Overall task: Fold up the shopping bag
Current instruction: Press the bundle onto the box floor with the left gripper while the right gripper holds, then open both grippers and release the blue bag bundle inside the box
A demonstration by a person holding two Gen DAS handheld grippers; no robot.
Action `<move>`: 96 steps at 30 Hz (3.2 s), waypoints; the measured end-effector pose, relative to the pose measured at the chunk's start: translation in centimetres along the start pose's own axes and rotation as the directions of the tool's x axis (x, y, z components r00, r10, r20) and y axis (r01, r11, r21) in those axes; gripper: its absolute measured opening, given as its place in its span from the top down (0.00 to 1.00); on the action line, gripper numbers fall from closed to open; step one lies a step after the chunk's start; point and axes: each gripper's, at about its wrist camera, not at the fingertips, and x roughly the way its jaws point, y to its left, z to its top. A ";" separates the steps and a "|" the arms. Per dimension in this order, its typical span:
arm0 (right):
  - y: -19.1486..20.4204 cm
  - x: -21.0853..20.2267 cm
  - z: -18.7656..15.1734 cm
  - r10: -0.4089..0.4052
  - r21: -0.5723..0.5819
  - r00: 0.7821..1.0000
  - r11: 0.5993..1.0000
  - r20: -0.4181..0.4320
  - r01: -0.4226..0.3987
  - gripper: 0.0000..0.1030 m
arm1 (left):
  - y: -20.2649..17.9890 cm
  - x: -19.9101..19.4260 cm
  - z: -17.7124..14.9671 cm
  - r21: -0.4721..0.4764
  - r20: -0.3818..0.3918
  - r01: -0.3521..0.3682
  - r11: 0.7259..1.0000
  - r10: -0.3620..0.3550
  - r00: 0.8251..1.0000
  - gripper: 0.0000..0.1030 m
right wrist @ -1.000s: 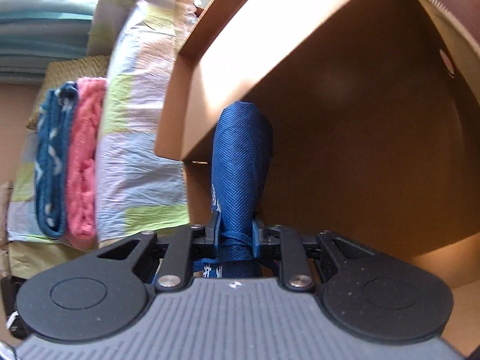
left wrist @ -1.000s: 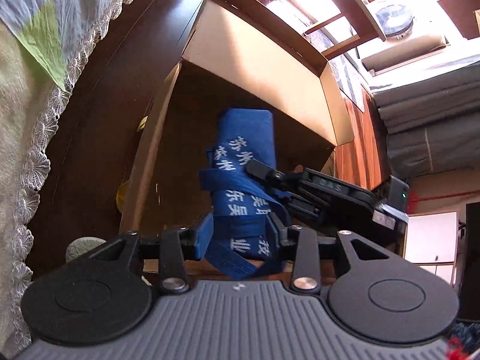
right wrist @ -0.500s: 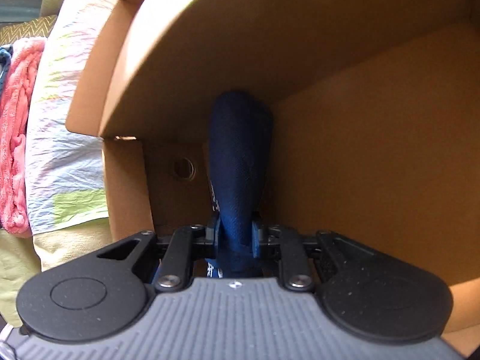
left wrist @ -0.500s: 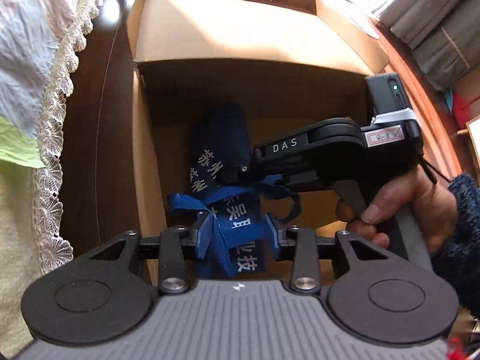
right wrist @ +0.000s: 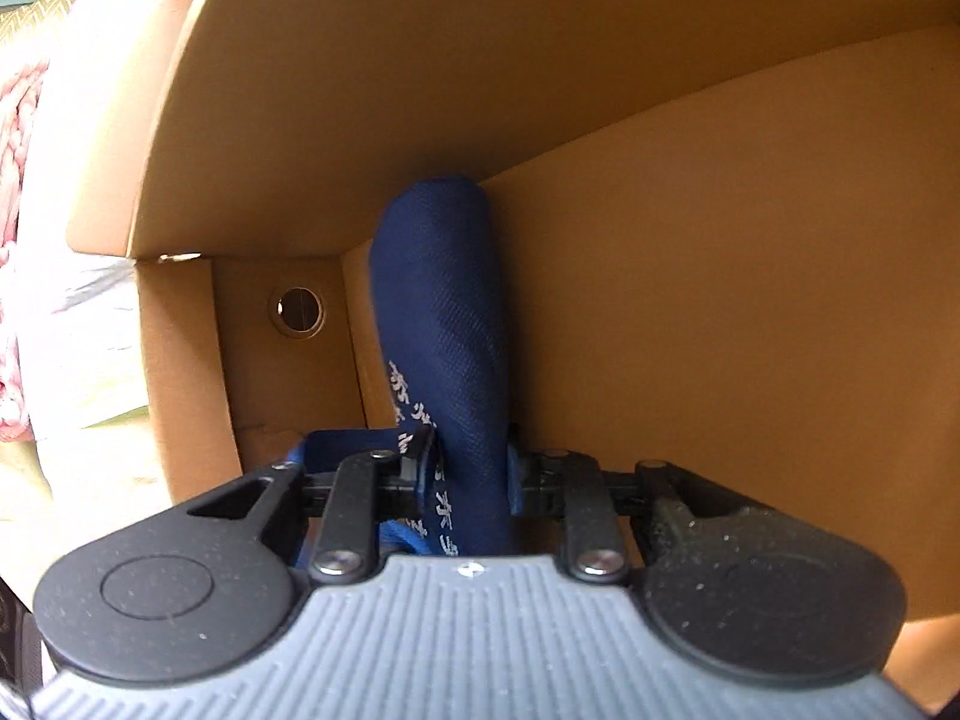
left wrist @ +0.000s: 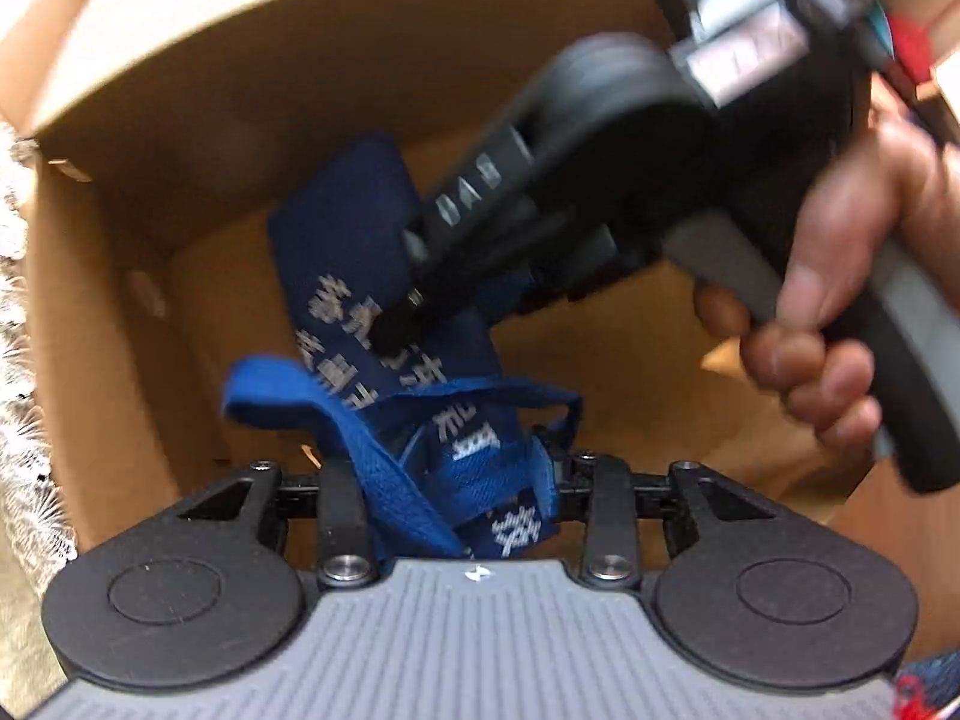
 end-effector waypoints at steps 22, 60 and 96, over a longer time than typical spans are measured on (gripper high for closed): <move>9.9 -1.2 0.3 -0.066 -0.504 0.993 0.857 0.103 0.109 0.99 | -4.6 -1.2 -0.3 0.029 0.012 0.027 0.999 -0.027 1.000 0.56; 11.3 0.2 -5.6 -0.190 -0.356 0.971 0.906 0.145 0.230 0.96 | -10.1 -7.4 -6.3 -0.114 -0.078 -0.034 0.993 0.025 0.997 0.49; 20.5 1.5 0.3 -0.237 -0.465 0.968 0.850 0.081 0.247 0.53 | 0.9 -15.6 -9.5 -0.348 0.171 -0.115 0.931 0.183 0.968 0.51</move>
